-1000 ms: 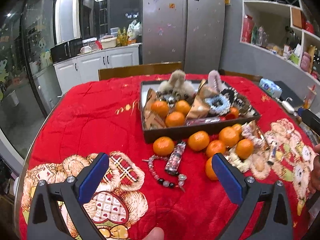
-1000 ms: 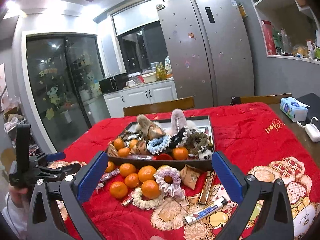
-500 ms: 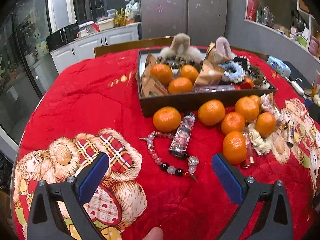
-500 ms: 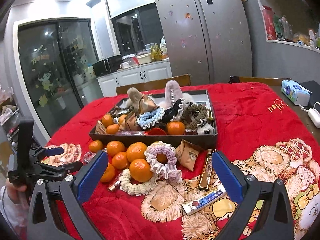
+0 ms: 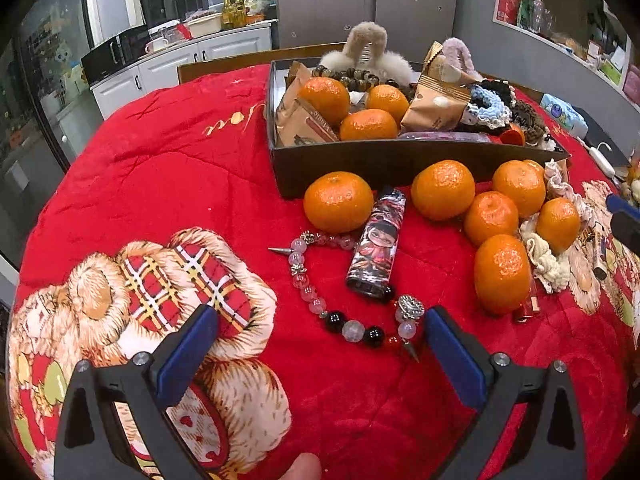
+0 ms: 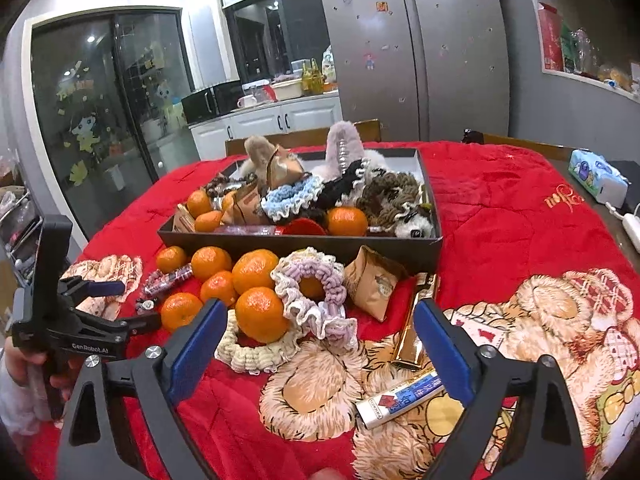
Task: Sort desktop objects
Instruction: 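Grasp a pink lace scrunchie with the right gripper while the left grasps a bead bracelet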
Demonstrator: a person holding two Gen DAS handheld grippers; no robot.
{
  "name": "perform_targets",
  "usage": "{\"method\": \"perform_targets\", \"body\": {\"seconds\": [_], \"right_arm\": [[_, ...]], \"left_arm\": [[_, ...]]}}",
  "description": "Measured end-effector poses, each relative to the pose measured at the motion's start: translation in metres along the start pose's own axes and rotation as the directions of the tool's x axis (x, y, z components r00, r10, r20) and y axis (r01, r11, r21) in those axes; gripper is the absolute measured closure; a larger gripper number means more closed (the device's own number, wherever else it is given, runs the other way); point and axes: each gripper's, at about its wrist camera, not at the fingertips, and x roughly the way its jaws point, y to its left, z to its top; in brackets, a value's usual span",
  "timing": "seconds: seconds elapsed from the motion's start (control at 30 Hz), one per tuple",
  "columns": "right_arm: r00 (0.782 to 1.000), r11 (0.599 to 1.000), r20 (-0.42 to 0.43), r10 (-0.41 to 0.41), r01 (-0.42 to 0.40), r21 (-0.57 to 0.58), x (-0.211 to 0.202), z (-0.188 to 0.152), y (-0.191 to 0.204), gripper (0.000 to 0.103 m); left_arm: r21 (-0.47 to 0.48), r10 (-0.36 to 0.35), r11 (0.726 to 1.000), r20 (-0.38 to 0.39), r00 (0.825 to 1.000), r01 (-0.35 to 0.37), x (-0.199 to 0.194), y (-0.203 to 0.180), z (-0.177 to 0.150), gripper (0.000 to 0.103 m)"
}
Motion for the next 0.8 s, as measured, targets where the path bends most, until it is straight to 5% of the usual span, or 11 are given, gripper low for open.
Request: {"method": "perform_targets", "body": {"seconds": [0.23,0.6,0.73,0.8], "right_arm": [[0.997,0.998,-0.041,0.064,-0.065,-0.005,0.010,-0.003,0.002,0.029],[0.996,0.998,-0.081,0.049,-0.046,0.042,0.019,-0.004,-0.008,0.040],[0.994,0.999,-0.103,0.035,-0.032,0.028,0.024,-0.004,-0.006,0.061],[0.994,0.999,-0.101,0.034,-0.032,0.025,0.023,-0.005,-0.005,0.069]], "left_arm": [[-0.005,0.002,1.000,-0.001,1.000,-0.002,0.004,-0.001,0.002,0.000],[-0.005,0.001,1.000,0.000,1.000,-0.001,0.005,0.000,0.002,0.000],[-0.003,0.000,1.000,0.001,1.000,0.000,0.007,-0.001,0.004,0.000],[0.008,-0.015,1.000,0.013,1.000,0.015,0.006,-0.002,0.005,0.009]]}}
